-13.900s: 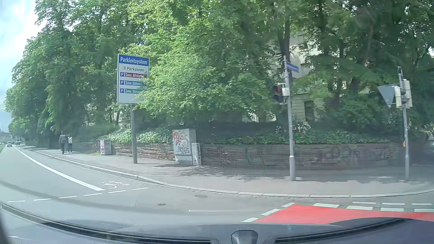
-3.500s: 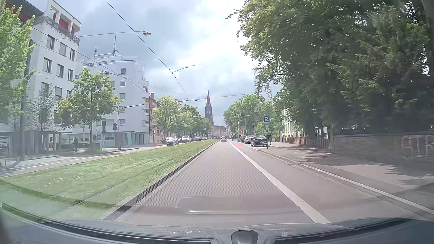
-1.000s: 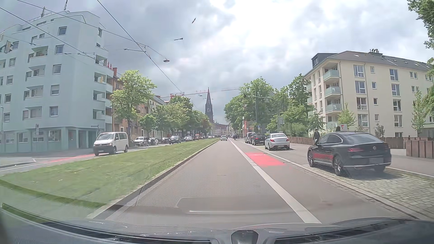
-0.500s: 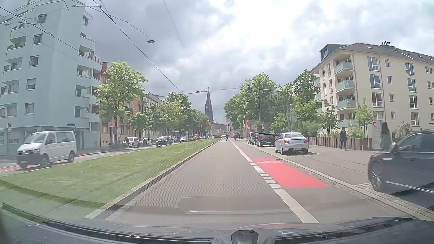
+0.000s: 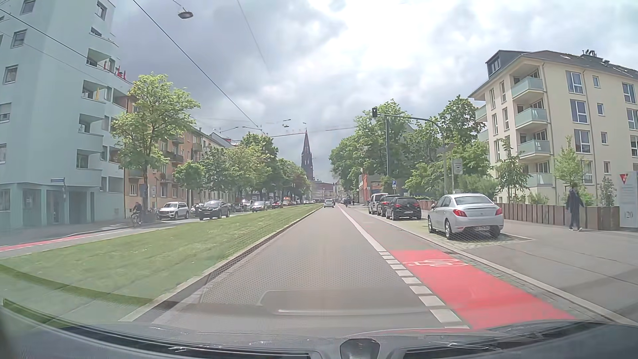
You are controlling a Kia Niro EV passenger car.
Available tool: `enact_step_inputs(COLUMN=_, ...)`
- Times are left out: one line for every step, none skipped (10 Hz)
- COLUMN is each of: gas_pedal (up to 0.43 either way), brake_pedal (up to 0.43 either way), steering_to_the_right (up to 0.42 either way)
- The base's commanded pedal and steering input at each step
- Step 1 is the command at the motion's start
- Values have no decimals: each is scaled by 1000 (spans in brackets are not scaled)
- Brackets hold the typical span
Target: Follow the waypoints while adhering to traffic rules and regulations
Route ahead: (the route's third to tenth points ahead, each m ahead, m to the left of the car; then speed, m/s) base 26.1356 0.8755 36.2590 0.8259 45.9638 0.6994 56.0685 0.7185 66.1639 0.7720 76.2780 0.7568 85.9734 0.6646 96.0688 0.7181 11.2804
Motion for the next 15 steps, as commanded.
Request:
enact_step_inputs(gas_pedal=98, brake_pedal=0, steering_to_the_right=-1)
enact_step_inputs(gas_pedal=98, brake_pedal=0, steering_to_the_right=-1)
enact_step_inputs(gas_pedal=98, brake_pedal=0, steering_to_the_right=-1)
enact_step_inputs(gas_pedal=98, brake_pedal=0, steering_to_the_right=-1)
enact_step_inputs(gas_pedal=98, brake_pedal=0, steering_to_the_right=-1)
enact_step_inputs(gas_pedal=98, brake_pedal=0, steering_to_the_right=-1)
enact_step_inputs(gas_pedal=98, brake_pedal=0, steering_to_the_right=-1)
enact_step_inputs(gas_pedal=98, brake_pedal=0, steering_to_the_right=-1)
enact_step_inputs(gas_pedal=98, brake_pedal=0, steering_to_the_right=-1)
enact_step_inputs(gas_pedal=98, brake_pedal=0, steering_to_the_right=-1)
enact_step_inputs(gas_pedal=98, brake_pedal=0, steering_to_the_right=-1)
enact_step_inputs(gas_pedal=98, brake_pedal=0, steering_to_the_right=-1)
enact_step_inputs(gas_pedal=87, brake_pedal=0, steering_to_the_right=-1)
enact_step_inputs(gas_pedal=87, brake_pedal=0, steering_to_the_right=-1)
enact_step_inputs(gas_pedal=87, brake_pedal=0, steering_to_the_right=-1)
